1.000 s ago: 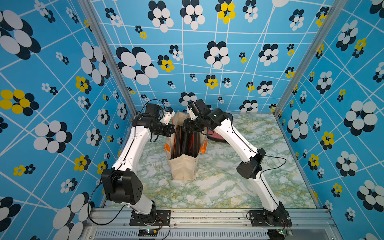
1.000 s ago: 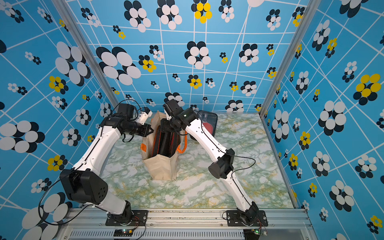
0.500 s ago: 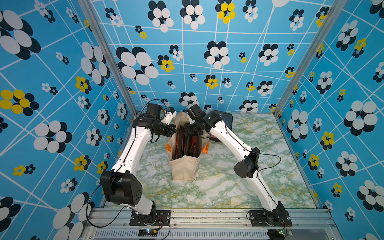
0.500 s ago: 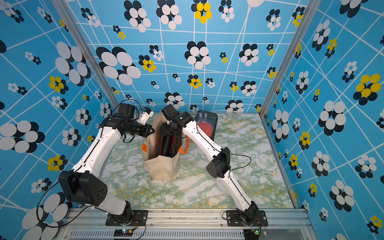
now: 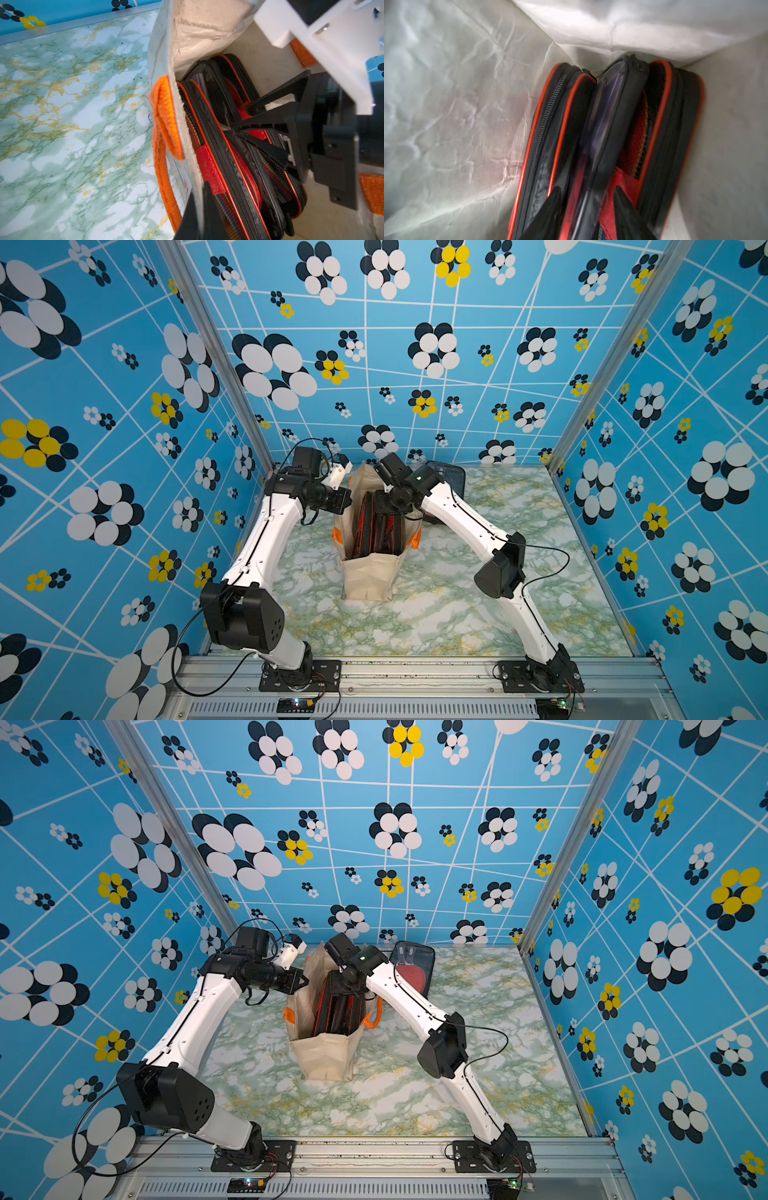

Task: Remove the ping pong set from the canvas bag
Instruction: Pick up the ping pong set from the canvas bag.

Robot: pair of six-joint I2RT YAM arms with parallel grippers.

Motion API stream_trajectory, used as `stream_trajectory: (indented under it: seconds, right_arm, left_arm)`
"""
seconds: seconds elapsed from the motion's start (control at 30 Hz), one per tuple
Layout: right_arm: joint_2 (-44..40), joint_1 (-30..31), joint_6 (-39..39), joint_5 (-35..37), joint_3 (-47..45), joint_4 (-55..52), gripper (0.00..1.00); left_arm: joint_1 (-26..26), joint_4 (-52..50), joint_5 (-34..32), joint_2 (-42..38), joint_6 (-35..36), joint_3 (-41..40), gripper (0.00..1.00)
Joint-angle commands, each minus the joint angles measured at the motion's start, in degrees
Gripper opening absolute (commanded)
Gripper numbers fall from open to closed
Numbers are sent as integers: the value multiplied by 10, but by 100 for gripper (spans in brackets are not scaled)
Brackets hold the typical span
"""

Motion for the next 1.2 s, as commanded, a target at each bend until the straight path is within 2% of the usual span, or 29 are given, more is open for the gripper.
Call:
stream_trajectory:
  seconds: [0.0,0.17,0.33,0.47,0.87,1.17]
  right_arm:
    - [-42,4,10,-30,-27,48,44]
    - [-34,17,7,-56,-12,68,46]
    - [24,21,8,-65,58,30,59]
    - [52,21,9,-59,89,13,64]
    - [79,21,11,-37,75,0,64]
    - [109,33,31,-68,67,1,62]
  left_arm:
    - [-4,12,8,-35,-5,-4,0]
    - [-4,12,9,-37,-5,-5,0]
    - [-6,11,18,-37,-8,-1,0]
    - [-6,10,20,-39,-8,2,0]
    - [-5,13,22,-35,-11,3,0]
    - [-6,17,18,-28,-12,0,0]
